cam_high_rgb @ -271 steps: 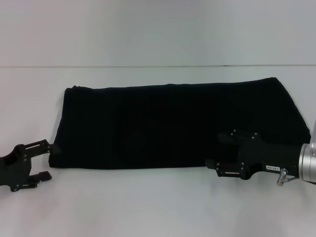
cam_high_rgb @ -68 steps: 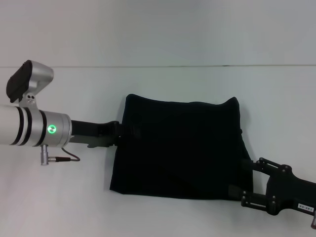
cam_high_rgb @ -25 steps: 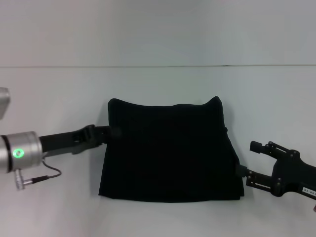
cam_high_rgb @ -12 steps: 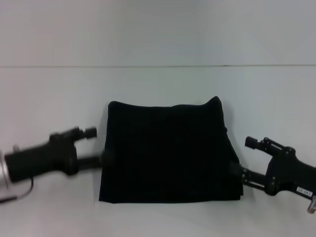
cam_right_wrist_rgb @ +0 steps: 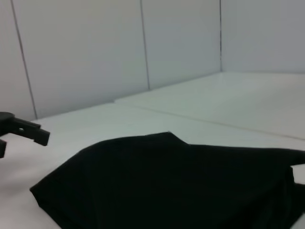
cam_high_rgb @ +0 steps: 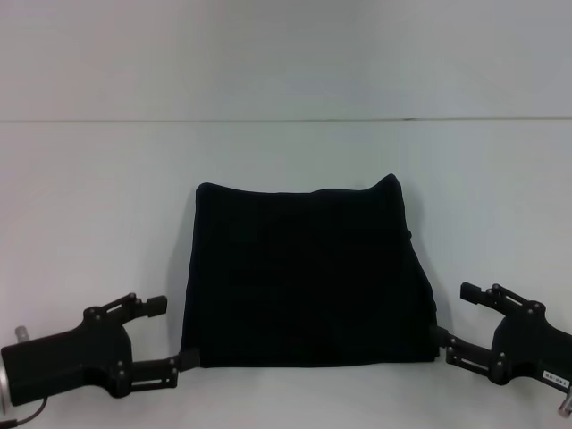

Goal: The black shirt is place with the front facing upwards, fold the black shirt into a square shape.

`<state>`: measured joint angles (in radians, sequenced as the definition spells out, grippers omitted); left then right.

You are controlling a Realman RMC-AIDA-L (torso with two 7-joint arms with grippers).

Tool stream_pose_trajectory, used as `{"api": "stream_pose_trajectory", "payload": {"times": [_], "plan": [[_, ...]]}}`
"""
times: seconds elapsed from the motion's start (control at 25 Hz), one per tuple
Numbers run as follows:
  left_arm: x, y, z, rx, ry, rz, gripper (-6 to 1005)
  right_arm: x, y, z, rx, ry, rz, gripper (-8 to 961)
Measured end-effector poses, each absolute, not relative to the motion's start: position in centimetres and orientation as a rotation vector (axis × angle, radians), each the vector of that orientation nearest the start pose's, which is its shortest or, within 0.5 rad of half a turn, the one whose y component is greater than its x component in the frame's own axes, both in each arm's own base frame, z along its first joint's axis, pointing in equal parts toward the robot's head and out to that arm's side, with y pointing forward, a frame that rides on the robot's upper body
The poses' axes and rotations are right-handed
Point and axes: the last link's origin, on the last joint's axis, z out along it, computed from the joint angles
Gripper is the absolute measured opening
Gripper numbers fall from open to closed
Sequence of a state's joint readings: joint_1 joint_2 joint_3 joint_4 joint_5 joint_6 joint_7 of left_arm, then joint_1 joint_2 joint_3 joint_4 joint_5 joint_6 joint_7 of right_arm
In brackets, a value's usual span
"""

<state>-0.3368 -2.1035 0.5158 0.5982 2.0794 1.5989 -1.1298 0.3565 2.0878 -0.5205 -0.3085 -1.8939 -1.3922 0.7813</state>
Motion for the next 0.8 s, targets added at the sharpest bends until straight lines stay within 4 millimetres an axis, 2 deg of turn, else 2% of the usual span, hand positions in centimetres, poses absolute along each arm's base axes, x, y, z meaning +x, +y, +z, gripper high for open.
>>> {"api": "stream_pose_trajectory", "payload": {"times": [0.8], "plan": [[-32.76,26.25,-0.64,-2.605,-0.682,-0.675,962,33.57,26.62,-3.92,-2.428,0.530,0.677,851]]}}
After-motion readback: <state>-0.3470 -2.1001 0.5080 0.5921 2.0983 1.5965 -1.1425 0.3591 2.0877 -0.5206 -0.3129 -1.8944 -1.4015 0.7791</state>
